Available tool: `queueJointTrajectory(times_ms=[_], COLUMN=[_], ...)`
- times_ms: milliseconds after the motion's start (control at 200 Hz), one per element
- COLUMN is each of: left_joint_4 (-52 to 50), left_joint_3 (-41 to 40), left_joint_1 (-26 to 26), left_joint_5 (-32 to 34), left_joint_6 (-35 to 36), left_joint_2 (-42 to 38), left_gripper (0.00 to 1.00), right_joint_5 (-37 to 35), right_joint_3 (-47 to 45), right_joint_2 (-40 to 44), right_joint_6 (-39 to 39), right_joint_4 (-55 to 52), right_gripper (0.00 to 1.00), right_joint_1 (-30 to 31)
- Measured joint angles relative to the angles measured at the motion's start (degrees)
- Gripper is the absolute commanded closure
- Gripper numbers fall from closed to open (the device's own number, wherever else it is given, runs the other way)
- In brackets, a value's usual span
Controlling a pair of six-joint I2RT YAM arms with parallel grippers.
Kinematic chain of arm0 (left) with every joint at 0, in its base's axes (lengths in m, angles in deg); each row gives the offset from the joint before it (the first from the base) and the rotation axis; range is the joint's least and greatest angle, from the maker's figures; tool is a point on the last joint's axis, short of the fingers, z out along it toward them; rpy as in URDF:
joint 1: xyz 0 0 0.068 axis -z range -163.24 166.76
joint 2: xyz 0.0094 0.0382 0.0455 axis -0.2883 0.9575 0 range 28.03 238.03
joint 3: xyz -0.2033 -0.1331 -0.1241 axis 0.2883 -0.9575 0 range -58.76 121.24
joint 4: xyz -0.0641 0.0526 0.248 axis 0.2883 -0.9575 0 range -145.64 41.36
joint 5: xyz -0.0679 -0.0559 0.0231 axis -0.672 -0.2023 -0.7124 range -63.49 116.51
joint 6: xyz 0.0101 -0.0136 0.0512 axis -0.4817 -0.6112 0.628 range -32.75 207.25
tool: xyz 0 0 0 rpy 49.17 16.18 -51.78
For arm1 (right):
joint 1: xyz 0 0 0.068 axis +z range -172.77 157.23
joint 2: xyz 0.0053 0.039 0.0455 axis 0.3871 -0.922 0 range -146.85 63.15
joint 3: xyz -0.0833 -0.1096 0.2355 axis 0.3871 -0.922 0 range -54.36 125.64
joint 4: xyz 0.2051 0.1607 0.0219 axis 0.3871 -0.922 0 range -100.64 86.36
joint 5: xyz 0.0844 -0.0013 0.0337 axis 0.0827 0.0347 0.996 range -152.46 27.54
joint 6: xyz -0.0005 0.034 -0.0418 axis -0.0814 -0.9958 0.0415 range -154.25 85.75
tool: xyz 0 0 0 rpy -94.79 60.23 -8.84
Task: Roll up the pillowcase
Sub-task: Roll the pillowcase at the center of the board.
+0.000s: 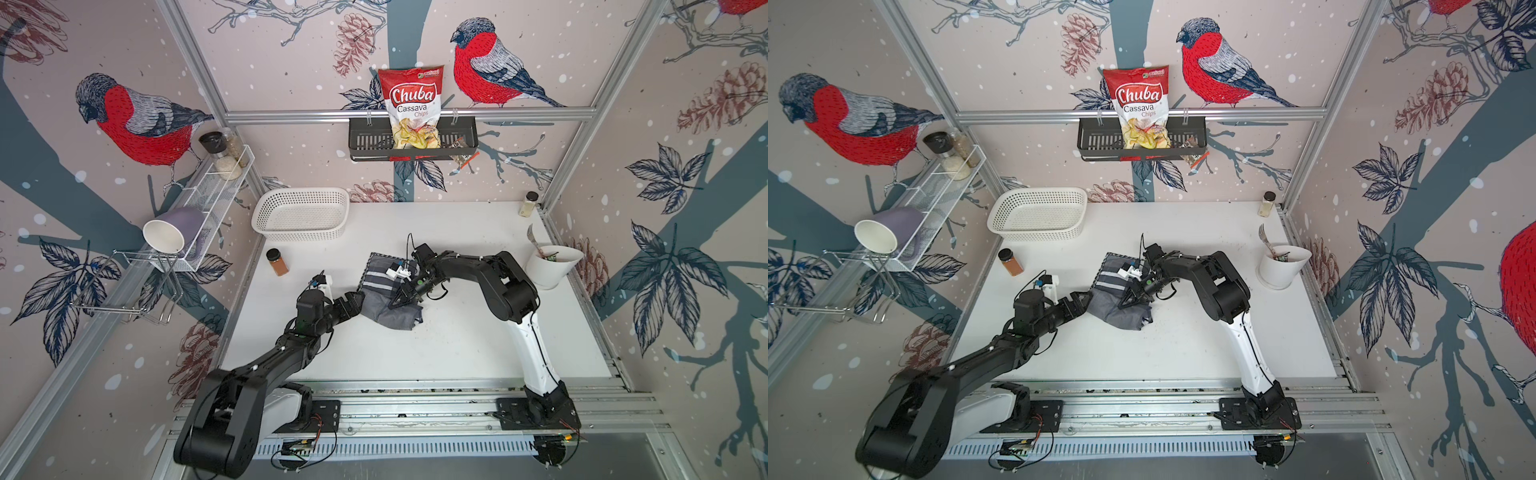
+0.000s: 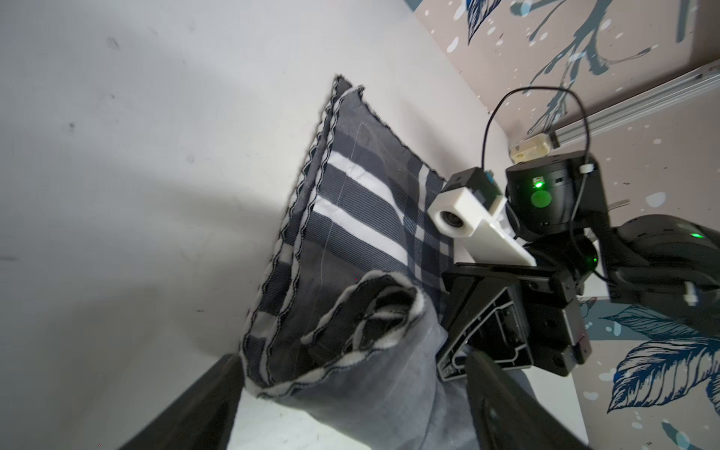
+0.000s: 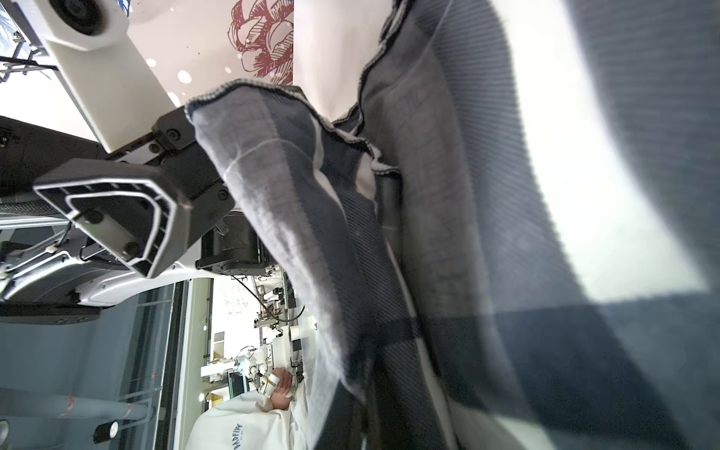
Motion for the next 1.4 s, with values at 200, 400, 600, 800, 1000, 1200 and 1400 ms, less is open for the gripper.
queueJointTrajectory(times_ms=[200, 400, 600, 800, 1000, 1200, 1400], left_joint_4=[4.33, 8.07, 7.61, 7.85, 7.93, 6.84, 3.78], left_joint_3=[4.04, 4.7, 4.81, 5.11, 4.94, 4.72, 4.17], left_joint_1=[0.26, 0.42, 0.44, 0.46, 0.46, 0.46, 0.33], left_joint_5=[1.27, 1.09, 1.75, 1.97, 2.14, 2.36, 3.65], left_joint_6=[1.01, 1.11, 1.11, 1.09, 0.74, 0.61, -0.39], left_joint_2=[13.46, 16.48, 16.2, 16.76, 16.57, 15.56, 12.46], left_gripper=[0.31, 0.29, 0.29, 0.29, 0.29, 0.29, 0.17], right_joint_5=[-3.02, -13.44, -46.1, -85.59, -104.78, -110.07, -106.29], right_joint_3=[-0.96, -5.6, -16.24, -41.66, -39.95, -36.2, -32.2], right_joint_2=[0.44, 10.69, 31.36, 42.88, 31.91, 24.22, 23.5], right_joint_6=[-1.49, -2.89, -0.02, 26.6, 38.73, 41.18, 37.62], right_joint_4=[1.33, 3.54, 11.85, 38.51, 49.59, 50.23, 43.78], right_gripper=[0.52, 0.32, 0.0, 0.0, 0.0, 0.11, 1.0], right_joint_1=[-0.61, -0.42, 7.3, 36.2, 41.38, 38.42, 35.63])
